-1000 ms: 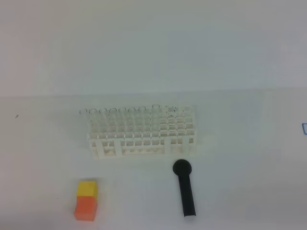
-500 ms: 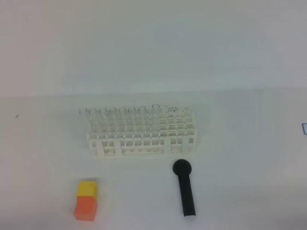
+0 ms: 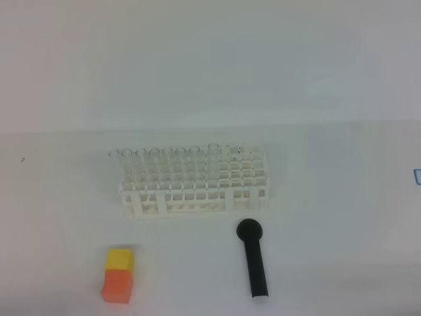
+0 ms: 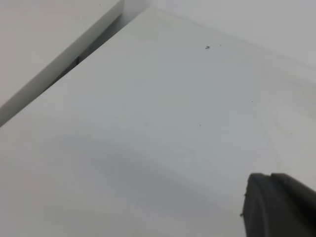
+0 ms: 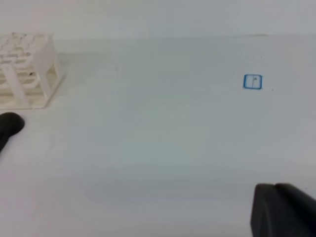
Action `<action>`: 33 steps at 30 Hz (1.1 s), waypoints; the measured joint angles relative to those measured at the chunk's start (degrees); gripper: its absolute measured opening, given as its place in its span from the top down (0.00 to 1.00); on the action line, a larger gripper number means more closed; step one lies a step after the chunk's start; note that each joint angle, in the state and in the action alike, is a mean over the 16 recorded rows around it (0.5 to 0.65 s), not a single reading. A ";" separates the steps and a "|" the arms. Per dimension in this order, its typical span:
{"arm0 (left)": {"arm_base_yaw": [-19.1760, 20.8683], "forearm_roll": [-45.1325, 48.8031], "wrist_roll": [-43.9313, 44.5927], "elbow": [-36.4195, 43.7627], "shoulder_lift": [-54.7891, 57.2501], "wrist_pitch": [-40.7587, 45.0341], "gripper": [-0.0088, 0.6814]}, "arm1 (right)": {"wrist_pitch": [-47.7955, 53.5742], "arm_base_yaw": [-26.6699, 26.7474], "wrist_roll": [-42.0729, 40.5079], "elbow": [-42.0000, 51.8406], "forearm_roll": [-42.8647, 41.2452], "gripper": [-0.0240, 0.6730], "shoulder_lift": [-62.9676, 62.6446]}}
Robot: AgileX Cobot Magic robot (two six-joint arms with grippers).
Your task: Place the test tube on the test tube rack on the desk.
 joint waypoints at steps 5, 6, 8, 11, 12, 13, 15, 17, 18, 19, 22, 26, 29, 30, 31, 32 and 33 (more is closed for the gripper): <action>0.00 0.00 0.00 0.00 0.00 0.00 0.99 | 0.18 -0.04 -0.71 -0.05 0.00 0.97 0.00; 0.00 0.00 0.00 0.00 0.00 0.00 0.99 | 0.21 -0.05 -0.82 -0.06 0.00 0.97 0.00; -0.01 0.01 0.02 0.23 -0.16 -0.11 0.99 | 0.25 -0.06 -0.99 -0.07 0.00 0.97 0.00; -0.02 0.03 0.04 0.58 -0.40 -0.27 0.99 | 0.27 -0.06 -1.19 -0.08 0.00 0.97 0.00; -0.03 0.03 0.05 0.70 -0.48 -0.32 0.99 | 0.29 -0.06 -1.23 -0.08 0.00 0.97 0.00; -0.03 0.03 0.05 0.70 -0.48 -0.32 0.99 | 0.29 -0.06 -1.26 -0.08 0.00 0.97 0.00; -0.03 0.03 0.05 0.70 -0.48 -0.32 0.99 | 0.31 -0.06 -1.31 -0.08 0.00 0.97 0.00; -0.03 0.04 0.05 0.81 -0.55 -0.38 0.99 | 0.34 -0.06 -1.34 -0.08 0.00 0.97 0.00; -0.03 0.04 0.05 0.81 -0.55 -0.38 0.99 | 0.36 -0.06 -1.35 -0.08 0.00 0.97 0.00; -0.03 0.04 0.05 0.81 -0.55 -0.38 0.99 | 0.38 -0.06 -1.36 -0.08 0.00 0.97 0.00; -0.03 0.04 0.05 0.81 -0.55 -0.38 0.99 | 0.45 -0.06 -1.39 -0.08 0.00 0.97 0.00; -0.01 0.02 0.02 0.35 -0.24 -0.16 0.99 | 0.54 -0.06 -1.42 -0.09 0.00 0.97 0.00; -0.02 0.01 0.01 0.12 -0.08 -0.05 0.99 | 0.59 -0.06 -1.44 -0.10 0.00 0.97 0.00; -0.09 0.01 0.01 0.12 -0.08 -0.05 0.99 | 0.60 -0.06 -1.44 -0.10 0.00 0.97 0.00; -0.22 0.01 0.01 0.12 -0.08 -0.05 0.99 | 0.62 -0.06 -1.45 -0.10 0.00 0.97 0.00; -0.23 0.00 0.00 0.00 0.00 0.00 0.99 | 0.62 -0.06 -1.46 -0.10 0.00 0.97 0.00; -0.24 0.00 0.00 0.00 0.00 0.00 0.99 | 0.63 -0.06 -1.46 -0.10 0.00 0.97 0.00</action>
